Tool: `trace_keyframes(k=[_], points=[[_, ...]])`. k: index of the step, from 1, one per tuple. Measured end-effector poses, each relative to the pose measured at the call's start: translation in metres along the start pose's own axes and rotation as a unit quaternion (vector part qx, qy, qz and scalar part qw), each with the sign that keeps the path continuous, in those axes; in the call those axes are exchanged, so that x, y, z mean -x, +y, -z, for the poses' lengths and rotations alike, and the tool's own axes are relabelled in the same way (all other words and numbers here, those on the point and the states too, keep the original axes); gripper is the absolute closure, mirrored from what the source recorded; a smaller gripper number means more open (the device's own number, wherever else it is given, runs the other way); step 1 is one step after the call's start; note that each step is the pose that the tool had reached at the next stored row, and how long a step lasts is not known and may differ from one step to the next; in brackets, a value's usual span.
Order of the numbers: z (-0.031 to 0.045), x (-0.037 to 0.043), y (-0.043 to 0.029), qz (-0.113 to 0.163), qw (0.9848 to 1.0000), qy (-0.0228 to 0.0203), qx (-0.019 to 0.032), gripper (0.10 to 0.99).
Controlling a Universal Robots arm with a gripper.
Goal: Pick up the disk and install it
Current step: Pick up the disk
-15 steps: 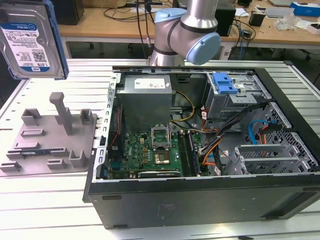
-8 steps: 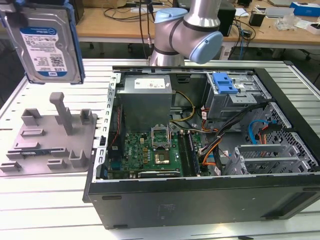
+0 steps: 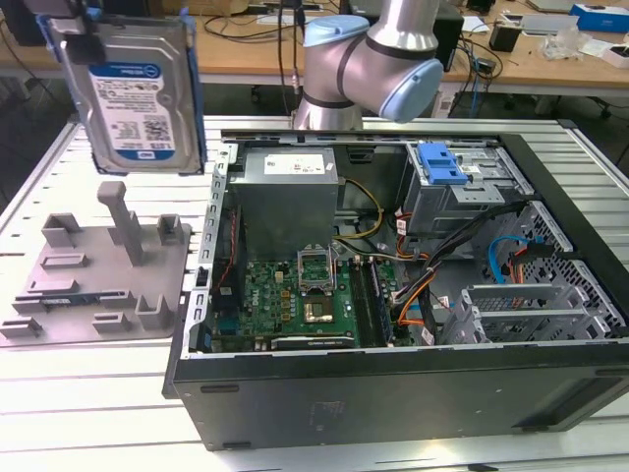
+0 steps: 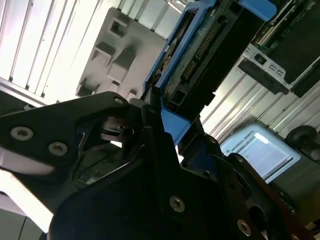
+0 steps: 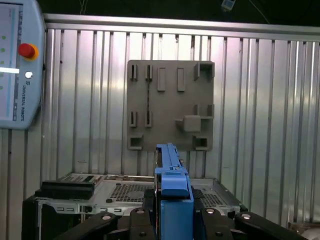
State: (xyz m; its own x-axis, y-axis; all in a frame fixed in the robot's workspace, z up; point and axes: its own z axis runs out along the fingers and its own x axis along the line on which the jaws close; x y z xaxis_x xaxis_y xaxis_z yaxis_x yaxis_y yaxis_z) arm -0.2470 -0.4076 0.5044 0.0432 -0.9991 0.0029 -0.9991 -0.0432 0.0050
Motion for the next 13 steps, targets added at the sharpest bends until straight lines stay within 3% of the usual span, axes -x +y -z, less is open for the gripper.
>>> trace_keyframes(k=[2, 3, 5, 6, 8, 9, 13], points=[[0.0, -0.0037, -0.0113, 0.0, 1.0, 0.0, 0.0, 0.718], [0.0, -0.0067, -0.0206, 0.0, 1.0, 0.0, -0.0001, 0.718], [0.0, -0.0096, -0.0294, 0.0, 1.0, -0.0001, -0.0001, 0.718], [0.0001, -0.0124, -0.0381, 0.0, 1.0, 0.0, -0.0001, 0.718], [0.0002, -0.0155, -0.0483, 0.0, 1.0, 0.0, 0.0, 0.718], [0.0002, -0.0183, -0.0579, 0.0, 1.0, 0.0, 0.0, 0.718], [0.0002, -0.0248, -0.0794, 0.0, 1.0, -0.0001, -0.0001, 0.718]])
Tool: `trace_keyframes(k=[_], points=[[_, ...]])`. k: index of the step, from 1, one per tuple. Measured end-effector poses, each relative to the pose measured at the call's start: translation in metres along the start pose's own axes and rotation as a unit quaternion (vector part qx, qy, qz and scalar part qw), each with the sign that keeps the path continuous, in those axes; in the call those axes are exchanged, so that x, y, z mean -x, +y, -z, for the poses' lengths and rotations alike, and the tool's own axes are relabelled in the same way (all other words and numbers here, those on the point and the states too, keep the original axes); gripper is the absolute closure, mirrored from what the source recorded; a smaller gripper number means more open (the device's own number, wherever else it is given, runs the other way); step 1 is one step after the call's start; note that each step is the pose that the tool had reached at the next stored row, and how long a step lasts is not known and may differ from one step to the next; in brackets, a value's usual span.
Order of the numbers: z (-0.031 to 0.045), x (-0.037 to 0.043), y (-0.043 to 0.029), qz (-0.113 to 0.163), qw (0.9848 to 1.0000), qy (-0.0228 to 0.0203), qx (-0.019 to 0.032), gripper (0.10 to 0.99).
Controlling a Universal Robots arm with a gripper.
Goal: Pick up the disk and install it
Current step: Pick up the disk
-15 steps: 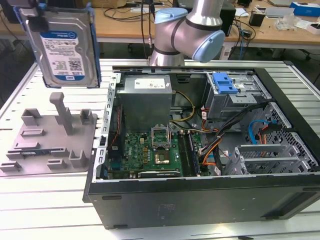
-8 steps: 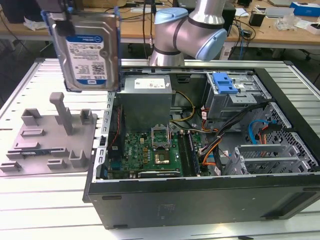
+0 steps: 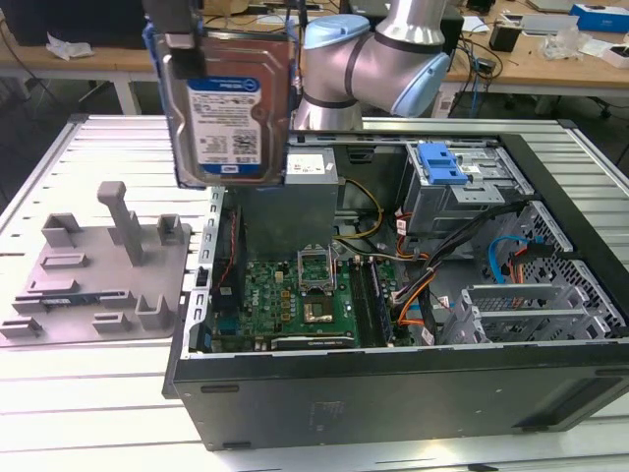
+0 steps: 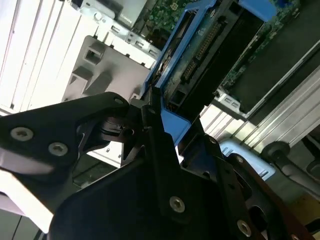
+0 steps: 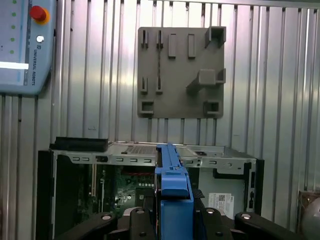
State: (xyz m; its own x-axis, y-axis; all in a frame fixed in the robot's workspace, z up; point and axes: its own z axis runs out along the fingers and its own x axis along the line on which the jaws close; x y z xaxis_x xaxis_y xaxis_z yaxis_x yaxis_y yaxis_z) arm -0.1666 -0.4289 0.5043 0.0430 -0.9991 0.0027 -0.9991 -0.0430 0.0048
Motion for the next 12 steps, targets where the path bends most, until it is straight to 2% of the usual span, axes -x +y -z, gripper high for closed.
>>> trace_keyframes(k=[4, 12], points=[[0.0002, -0.0061, -0.0181, 0.0, 1.0, 0.0001, 0.0001, 0.718], [0.0002, -0.0176, -0.0462, 0.0, 1.0, 0.0, 0.0, 0.718]])
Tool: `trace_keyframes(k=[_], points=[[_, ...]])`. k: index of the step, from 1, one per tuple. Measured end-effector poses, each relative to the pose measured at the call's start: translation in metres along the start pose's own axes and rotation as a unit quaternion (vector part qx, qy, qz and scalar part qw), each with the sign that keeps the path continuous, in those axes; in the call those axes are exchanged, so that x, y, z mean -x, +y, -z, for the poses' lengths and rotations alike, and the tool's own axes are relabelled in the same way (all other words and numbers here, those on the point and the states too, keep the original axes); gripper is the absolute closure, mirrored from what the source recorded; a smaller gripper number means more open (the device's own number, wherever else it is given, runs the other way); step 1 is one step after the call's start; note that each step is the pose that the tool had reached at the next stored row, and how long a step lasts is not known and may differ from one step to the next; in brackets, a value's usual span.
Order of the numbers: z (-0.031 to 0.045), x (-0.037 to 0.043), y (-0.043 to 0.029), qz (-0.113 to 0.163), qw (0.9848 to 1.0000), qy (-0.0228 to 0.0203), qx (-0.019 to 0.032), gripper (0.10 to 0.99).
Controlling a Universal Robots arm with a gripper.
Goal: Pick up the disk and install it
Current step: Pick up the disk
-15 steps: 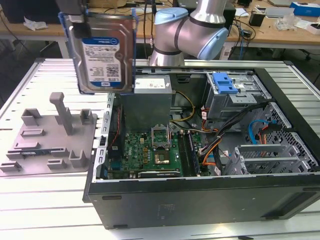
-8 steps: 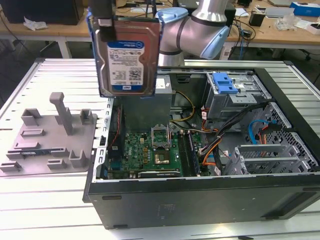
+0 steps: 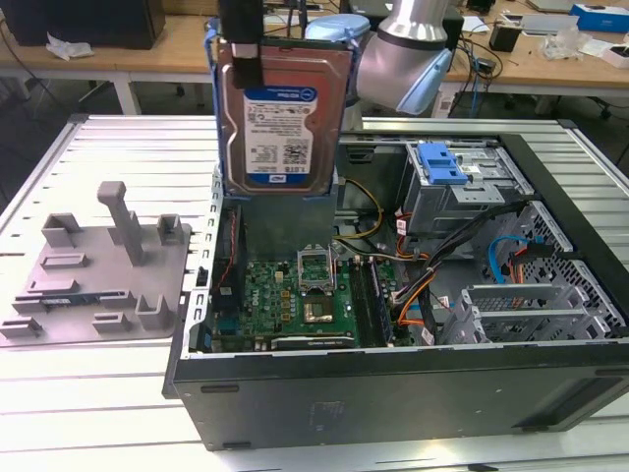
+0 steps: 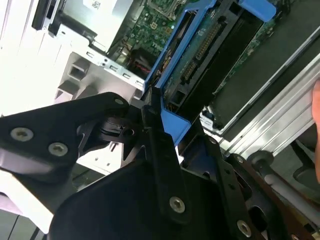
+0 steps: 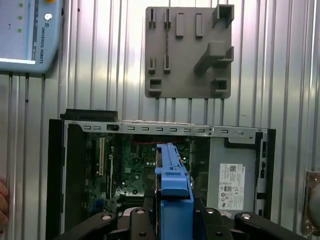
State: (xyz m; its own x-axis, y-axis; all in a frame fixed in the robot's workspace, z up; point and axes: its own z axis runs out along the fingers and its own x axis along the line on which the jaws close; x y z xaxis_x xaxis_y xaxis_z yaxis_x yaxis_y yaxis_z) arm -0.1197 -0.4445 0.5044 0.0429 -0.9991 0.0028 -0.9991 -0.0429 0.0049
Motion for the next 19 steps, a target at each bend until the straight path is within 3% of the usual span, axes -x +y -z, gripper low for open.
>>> trace_keyframes(k=[9, 11, 16, 17, 19], points=[[0.0001, -0.0136, -0.0315, 0.0, 1.0, 0.0, 0.0, 0.718], [0.0002, -0.0186, -0.0421, 0.0, 1.0, 0.0, 0.0, 0.718], [0.0002, -0.0271, -0.0586, 0.0, 1.0, 0.0, 0.0, 0.718], [0.0002, -0.0307, -0.0649, 0.0, 1.0, 0.0, 0.0, 0.718], [0.0002, -0.0323, -0.0678, 0.0, 1.0, 0.0, 0.0, 0.718]])
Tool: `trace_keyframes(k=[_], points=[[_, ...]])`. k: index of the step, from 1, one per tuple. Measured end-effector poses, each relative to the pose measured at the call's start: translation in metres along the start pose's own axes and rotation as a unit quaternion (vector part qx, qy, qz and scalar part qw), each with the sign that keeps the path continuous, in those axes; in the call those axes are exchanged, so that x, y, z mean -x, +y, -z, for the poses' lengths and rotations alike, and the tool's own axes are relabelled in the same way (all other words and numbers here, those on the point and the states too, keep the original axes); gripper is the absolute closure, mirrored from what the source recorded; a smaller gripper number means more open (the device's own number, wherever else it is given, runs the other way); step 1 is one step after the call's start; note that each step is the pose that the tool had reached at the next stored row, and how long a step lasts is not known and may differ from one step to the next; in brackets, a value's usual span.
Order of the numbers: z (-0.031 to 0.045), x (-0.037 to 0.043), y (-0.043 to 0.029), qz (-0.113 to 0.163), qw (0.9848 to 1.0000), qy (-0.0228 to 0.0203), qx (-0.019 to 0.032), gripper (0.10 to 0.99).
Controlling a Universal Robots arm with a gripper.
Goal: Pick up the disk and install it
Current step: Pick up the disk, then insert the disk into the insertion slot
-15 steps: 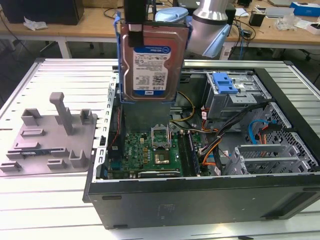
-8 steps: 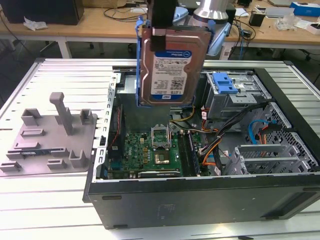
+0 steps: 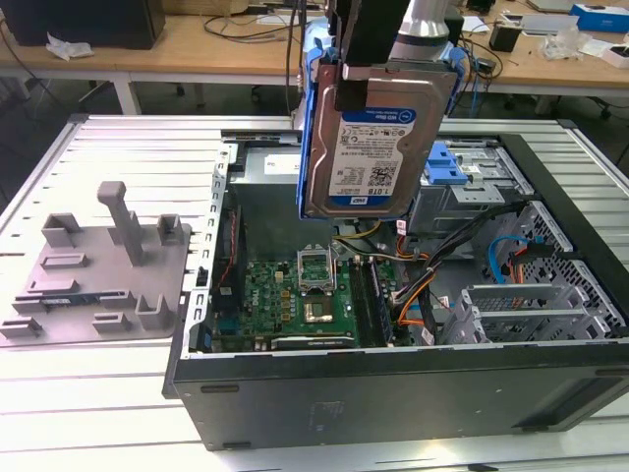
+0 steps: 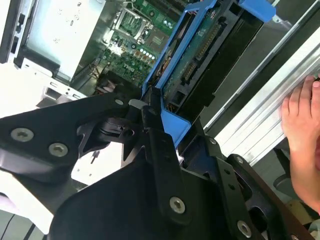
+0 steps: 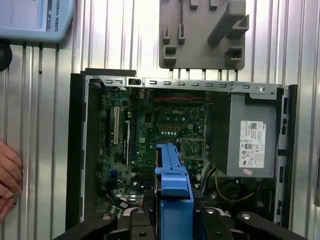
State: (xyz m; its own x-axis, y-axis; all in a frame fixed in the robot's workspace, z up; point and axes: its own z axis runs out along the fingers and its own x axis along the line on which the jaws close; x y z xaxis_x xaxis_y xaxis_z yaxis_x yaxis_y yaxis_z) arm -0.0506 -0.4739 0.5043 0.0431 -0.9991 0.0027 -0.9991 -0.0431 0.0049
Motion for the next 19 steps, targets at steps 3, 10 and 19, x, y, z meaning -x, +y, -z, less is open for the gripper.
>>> trace_keyframes(k=[3, 10, 19], points=[[-0.0001, 0.0, -0.0001, 0.0, 1.0, 0.0, 0.0, 0.718], [-0.0003, 0.0, -0.0001, 0.0, 1.0, 0.0001, 0.0, 0.718], [-0.0003, -0.0077, 0.0002, 0.0, 1.0, -0.0006, -0.004, 0.718]])
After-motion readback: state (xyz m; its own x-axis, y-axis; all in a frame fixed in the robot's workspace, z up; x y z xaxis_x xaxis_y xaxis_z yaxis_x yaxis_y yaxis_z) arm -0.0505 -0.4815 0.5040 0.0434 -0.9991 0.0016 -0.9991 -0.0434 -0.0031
